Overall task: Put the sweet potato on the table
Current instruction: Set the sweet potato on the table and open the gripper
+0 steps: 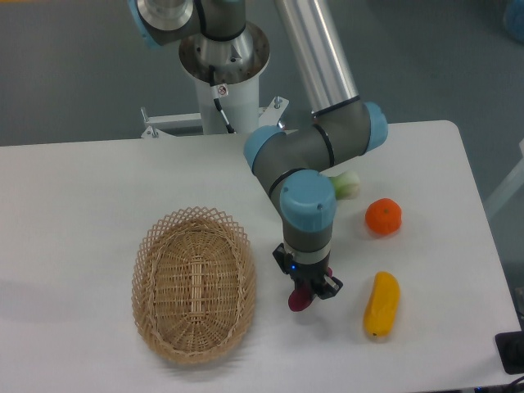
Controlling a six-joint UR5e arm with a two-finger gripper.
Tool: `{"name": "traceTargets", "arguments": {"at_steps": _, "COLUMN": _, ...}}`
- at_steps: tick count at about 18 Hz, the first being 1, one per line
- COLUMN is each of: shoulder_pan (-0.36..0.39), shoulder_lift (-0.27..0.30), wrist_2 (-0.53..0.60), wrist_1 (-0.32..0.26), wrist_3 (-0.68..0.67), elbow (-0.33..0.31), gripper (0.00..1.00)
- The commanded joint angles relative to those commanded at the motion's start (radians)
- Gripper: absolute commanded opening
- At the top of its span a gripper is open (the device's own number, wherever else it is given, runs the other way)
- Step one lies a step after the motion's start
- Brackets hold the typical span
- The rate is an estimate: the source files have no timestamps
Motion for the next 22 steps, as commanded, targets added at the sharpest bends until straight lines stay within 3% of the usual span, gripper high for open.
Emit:
{"name": "traceTargets", "arguments": {"at_steps": 4, "shoulder_pan": 0.0, "shoulder_lift": -0.003, "wrist_2": 0.0, "wrist_1": 0.002, "wrist_3": -0.002, "elbow": 0.0, "gripper": 0.31}}
{"name": "traceTargets", "arguments": {"at_steps": 7, "shoulder_pan": 0.0, "shoulder_lift": -0.005, "wrist_2": 0.0, "wrist_1": 0.002, "wrist_3": 0.0, "elbow": 0.001, "gripper": 0.4}}
{"name": "traceTargets", "arguments": {"at_steps": 8, "shoulder_pan": 0.0, "shoulder_lift": -0.005, "wrist_2": 0.0, "wrist_1": 0.003, "wrist_3": 0.0, "elbow": 0.003, "gripper": 0.56}}
{"name": "traceTargets", "arguments": {"at_steps": 9, "shoulder_pan": 0.0, "shoulder_lift": -0.003, "wrist_2": 0.0, "wrist_1": 0.003, "wrist_3": 0.0, "elbow": 0.006, "gripper": 0.85}}
{"name": "traceTargets", "arguments": {"at_steps": 10, "shoulder_pan": 0.002, "shoulder_lift": -0.002, "wrist_2": 0.002, "wrist_1": 0.003, "wrist_3": 0.002, "elbow": 0.009, "gripper": 1.0}}
{"name": "traceTargets", "arguments": {"at_steps": 14, "shoulder_pan": 0.002, "shoulder_lift": 0.015, "wrist_2": 0.005, "wrist_1": 0.0, "wrist_3": -0.002, "elbow": 0.005, "gripper": 1.0}}
{"name": "traceTargets", "arguments": {"at_steps": 22, "shoulder_pan": 0.02, "shoulder_lift": 0.115, "wrist_2": 0.047, "wrist_1": 0.014, "wrist_3": 0.015, "elbow": 0.024, "gripper": 1.0}}
